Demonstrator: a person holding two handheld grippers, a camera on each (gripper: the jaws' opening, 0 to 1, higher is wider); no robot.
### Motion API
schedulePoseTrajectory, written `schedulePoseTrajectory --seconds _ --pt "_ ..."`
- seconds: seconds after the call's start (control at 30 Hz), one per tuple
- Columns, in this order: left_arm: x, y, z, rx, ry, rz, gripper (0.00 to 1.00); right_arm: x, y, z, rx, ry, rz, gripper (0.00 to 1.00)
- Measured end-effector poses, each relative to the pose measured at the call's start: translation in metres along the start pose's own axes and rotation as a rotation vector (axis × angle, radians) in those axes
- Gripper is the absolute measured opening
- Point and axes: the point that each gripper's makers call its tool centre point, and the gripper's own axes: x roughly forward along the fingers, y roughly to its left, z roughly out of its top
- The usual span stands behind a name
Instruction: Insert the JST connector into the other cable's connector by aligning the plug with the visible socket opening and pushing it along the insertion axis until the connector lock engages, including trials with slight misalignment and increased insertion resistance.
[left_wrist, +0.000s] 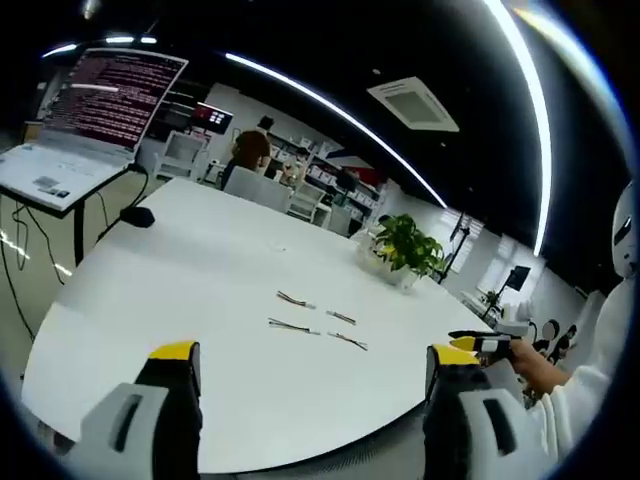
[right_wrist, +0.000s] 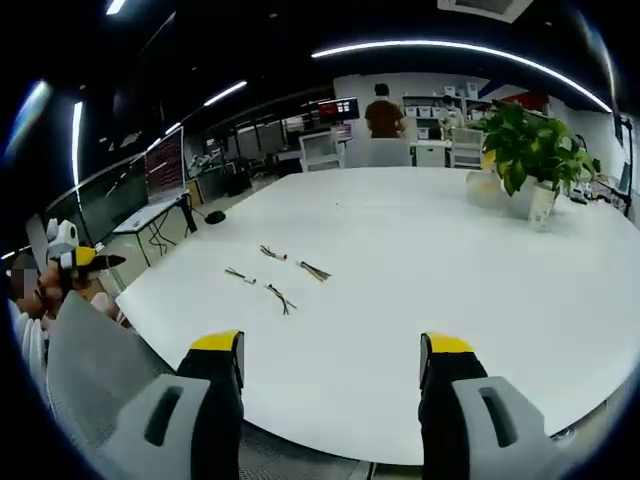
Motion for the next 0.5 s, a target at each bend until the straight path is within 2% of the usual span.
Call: schedulePoseTrajectory --seconds 0.23,0.37,0.5 --pt "-0.0012 0.0 0.0003 -0.007 -0.001 0.0 0.92 -0.0002 0.0035 -0.0061 -0.037 0.026 0.01 0.71" --pt "0.0006 -0.0037 -0.0024 -0.027 -0.001 -0.014 0.92 -0.001 0.0053 -0.0018 -0.002 0.001 0.022 0.7" --pt "0.0021 -0.0051 -0.0072 -0.033 0.009 -0.019 0.91 -0.002 0.0031 -0.0035 -0.045 0.018 0.004 0.68"
